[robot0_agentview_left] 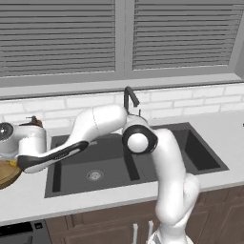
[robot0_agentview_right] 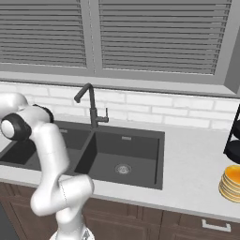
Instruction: Pick the squash from the sink and place it in the bowl. Then pick the bowl and place it in the microwave. Then close the microwave door and press the start button.
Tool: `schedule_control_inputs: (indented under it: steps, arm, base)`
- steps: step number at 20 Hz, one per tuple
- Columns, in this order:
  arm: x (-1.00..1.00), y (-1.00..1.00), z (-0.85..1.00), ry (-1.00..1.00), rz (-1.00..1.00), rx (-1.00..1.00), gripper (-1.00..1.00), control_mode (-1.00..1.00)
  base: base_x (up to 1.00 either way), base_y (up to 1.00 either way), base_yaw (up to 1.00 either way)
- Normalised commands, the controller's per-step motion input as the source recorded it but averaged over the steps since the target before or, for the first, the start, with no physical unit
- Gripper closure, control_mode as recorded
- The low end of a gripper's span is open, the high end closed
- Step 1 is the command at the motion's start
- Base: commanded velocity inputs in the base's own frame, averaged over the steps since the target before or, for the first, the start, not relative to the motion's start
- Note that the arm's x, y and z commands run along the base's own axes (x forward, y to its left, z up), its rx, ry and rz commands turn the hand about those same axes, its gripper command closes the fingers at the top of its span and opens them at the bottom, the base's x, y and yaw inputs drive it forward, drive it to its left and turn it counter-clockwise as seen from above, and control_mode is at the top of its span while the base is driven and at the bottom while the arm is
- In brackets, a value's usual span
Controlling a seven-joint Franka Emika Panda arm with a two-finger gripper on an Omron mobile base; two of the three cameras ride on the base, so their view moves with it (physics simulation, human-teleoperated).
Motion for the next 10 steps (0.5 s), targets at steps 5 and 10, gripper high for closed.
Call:
schedule_control_inputs:
  steps: [5, 10]
  arm:
    - [0.04, 0.17, -0.17, 0.00, -0.05, 0.00, 1.00, -1.00]
    - [0.19, 0.15, -0.20, 0.02, -0.05, 0.00, 1.00, -1.00]
  base:
    - [0.00, 0.00, 0.00]
    - [0.00, 0.00, 0.00]
